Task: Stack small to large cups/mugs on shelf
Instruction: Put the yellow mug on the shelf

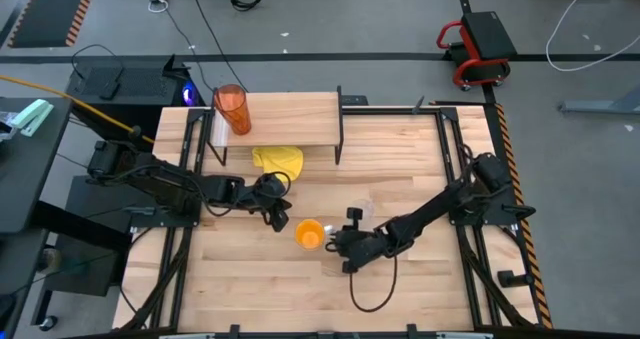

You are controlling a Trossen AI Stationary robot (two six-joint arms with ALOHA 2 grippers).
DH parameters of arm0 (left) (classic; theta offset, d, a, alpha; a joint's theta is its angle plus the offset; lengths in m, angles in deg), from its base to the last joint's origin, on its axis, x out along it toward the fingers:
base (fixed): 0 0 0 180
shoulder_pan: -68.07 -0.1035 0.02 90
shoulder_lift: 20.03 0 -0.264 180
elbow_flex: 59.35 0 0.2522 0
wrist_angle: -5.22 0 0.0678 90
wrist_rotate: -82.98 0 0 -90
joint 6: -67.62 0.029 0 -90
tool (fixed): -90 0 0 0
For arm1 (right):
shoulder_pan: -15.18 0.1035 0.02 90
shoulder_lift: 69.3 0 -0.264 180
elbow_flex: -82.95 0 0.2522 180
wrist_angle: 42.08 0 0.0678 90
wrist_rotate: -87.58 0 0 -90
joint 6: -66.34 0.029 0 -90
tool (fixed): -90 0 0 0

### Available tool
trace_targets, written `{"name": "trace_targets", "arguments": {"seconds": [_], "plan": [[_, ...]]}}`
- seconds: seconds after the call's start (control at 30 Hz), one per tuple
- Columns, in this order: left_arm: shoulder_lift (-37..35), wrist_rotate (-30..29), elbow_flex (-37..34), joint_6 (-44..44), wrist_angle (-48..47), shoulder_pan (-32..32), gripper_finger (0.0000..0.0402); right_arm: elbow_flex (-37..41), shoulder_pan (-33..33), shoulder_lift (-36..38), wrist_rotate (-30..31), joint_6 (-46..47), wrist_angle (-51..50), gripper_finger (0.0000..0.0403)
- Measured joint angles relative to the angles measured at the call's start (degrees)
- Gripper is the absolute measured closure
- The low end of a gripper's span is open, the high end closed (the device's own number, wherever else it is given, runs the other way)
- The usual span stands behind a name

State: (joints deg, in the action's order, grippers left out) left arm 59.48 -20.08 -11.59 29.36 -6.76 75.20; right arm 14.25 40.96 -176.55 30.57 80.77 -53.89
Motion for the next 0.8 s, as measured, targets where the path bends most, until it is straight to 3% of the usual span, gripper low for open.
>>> {"name": "trace_targets", "arguments": {"seconds": [0.23,0.8], "plan": [[0.0,-0.14,0.0,-0.02,-0.06,-0.02,0.0373,0.02,2.48,0.87,4.74,1.47,-5.67,0.0355],[0.0,-0.42,0.0,-0.04,-0.15,-0.04,0.0377,0.04,-1.15,0.93,12.19,1.13,-15.0,0.0381]]}}
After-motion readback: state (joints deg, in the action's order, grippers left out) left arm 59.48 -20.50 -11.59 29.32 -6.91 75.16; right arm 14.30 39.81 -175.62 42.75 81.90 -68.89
